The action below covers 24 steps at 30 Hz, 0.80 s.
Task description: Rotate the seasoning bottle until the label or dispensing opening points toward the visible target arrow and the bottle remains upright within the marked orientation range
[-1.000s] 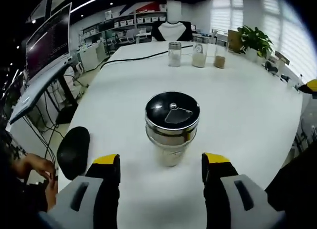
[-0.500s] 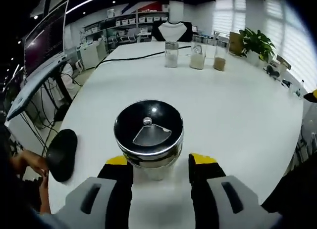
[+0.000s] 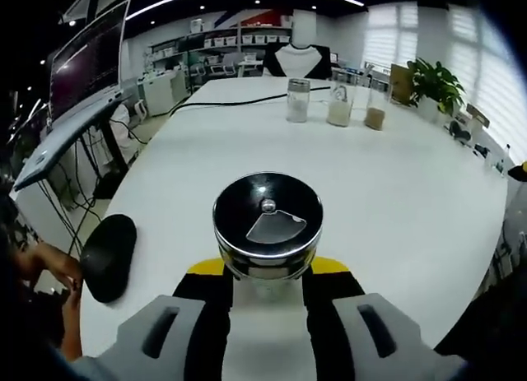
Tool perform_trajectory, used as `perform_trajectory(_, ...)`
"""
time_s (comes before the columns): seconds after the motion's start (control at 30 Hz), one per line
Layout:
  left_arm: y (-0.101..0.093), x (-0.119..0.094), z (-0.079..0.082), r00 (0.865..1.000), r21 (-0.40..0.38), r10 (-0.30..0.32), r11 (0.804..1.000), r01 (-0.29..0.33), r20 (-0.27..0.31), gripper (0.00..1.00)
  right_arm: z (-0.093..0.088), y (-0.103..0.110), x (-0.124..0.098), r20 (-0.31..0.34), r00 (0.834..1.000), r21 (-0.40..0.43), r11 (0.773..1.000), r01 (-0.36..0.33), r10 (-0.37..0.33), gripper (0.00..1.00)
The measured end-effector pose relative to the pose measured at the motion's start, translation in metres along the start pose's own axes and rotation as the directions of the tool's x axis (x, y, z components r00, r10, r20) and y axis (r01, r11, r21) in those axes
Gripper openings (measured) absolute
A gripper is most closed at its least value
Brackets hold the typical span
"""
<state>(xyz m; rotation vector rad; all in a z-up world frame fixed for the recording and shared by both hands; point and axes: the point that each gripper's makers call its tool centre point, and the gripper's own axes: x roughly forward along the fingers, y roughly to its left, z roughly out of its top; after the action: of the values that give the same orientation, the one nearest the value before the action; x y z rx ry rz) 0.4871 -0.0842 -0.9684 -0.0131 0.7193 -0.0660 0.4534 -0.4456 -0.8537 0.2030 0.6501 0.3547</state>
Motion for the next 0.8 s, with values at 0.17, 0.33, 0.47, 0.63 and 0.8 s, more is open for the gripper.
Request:
perform_trajectory(0.17,0.003,0.0,0.0,1.0,-0.01,0.014,1.0,-0.014,0.011,0.35,0.0,0.002,0.002,0.001,1.0,0.003,1.0,-0.007,0.007,0.67)
perform_trajectory(0.33,0.014,-0.002,-0.001,0.999,-0.045,0.044,0.998,-0.043,0.01,0.35,-0.002,0.001,0.0,0.002,1.0,0.011,1.0,-0.002,0.002,0.67)
perform_trajectory(0.47,0.014,-0.002,-0.001,0.999,-0.025,0.032,0.999,-0.032,0.007,0.35,-0.003,-0.002,0.0,-0.002,1.0,0.012,1.0,0.003,-0.003,0.67)
perform_trajectory(0.63,0.014,-0.001,0.0,1.0,-0.025,0.029,0.999,-0.028,0.003,0.35,-0.001,-0.001,-0.001,0.002,1.0,0.011,1.0,0.002,-0.002,0.67)
perform_trajectory(0.8,0.002,0.005,0.002,1.0,0.002,-0.001,1.0,0.001,0.0,0.35,-0.001,0.001,0.0,0.005,1.0,0.009,1.0,-0.004,0.004,0.67)
